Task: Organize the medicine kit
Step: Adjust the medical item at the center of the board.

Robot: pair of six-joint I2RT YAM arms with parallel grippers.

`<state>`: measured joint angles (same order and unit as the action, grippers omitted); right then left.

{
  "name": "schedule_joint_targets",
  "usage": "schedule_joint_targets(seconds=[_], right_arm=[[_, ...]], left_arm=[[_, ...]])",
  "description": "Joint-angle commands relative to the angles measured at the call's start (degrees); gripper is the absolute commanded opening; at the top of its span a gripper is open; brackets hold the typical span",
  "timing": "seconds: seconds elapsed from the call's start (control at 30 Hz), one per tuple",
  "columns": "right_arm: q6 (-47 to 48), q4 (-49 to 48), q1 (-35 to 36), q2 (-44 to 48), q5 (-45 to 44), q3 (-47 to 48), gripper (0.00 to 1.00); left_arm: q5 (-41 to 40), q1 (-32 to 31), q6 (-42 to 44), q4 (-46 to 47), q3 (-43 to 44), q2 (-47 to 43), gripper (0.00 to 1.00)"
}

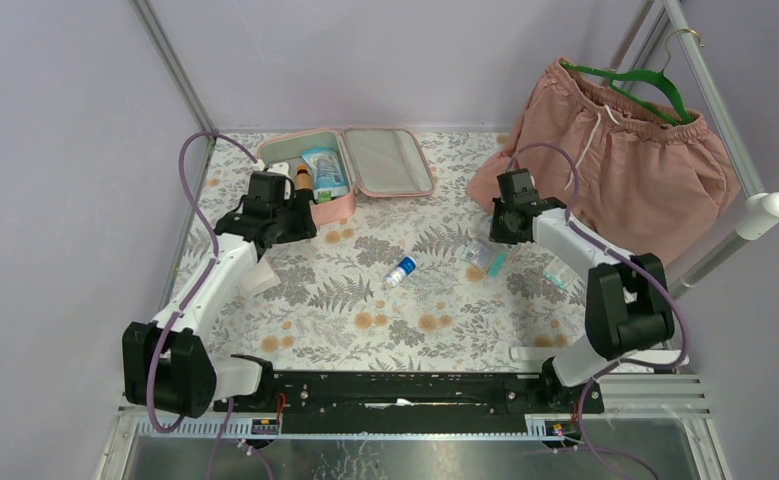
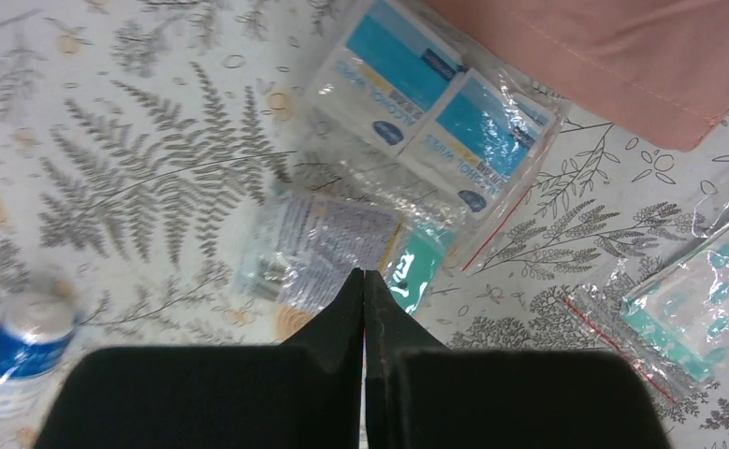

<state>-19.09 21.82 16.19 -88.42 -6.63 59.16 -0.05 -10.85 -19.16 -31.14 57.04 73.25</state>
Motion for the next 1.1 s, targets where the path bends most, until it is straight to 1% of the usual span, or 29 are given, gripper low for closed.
schedule_joint_targets(seconds=[0.0, 0.13, 0.3, 0.57, 0.73, 0.9, 1.07], right_arm=[[2.0, 2.3, -1.7, -4.4, -1.4, 3.3, 0.0], [2.5, 2.6, -3.4, -6.3, -2.3, 3.9, 0.0], [2.2, 3.1, -3.8, -9.0, -2.0, 4.0, 0.0], [0.6, 2.7, -3.8, -11.2, -1.7, 1.7, 0.0], [0.0, 1.3, -3.6, -10.3, 2.1, -2.2, 0.0], [-1.3, -0.1, -1.6, -8.8, 4.8, -6.4, 0.0], [-4.5, -0.3, 4.8, -6.6, 5.9, -9.0, 0.0]], left_arm=[[3.9, -0.2, -1.6, 2.3, -1.8, -5.3, 0.62], [7.0, -0.2, -4.3, 3.3, -5.0, -10.9, 0.63], [8.9, -0.3, -6.1, 1.8, -7.5, -15.5, 0.64], [9.8, -0.3, -7.4, -0.3, -9.5, -18.9, 0.65], [10.1, -0.3, -7.9, -0.4, -9.6, -19.3, 0.65], [10.8, -0.3, -8.6, -0.2, -9.6, -19.3, 0.65], [11.4, -0.4, -9.5, 0.3, -10.1, -19.4, 0.65]])
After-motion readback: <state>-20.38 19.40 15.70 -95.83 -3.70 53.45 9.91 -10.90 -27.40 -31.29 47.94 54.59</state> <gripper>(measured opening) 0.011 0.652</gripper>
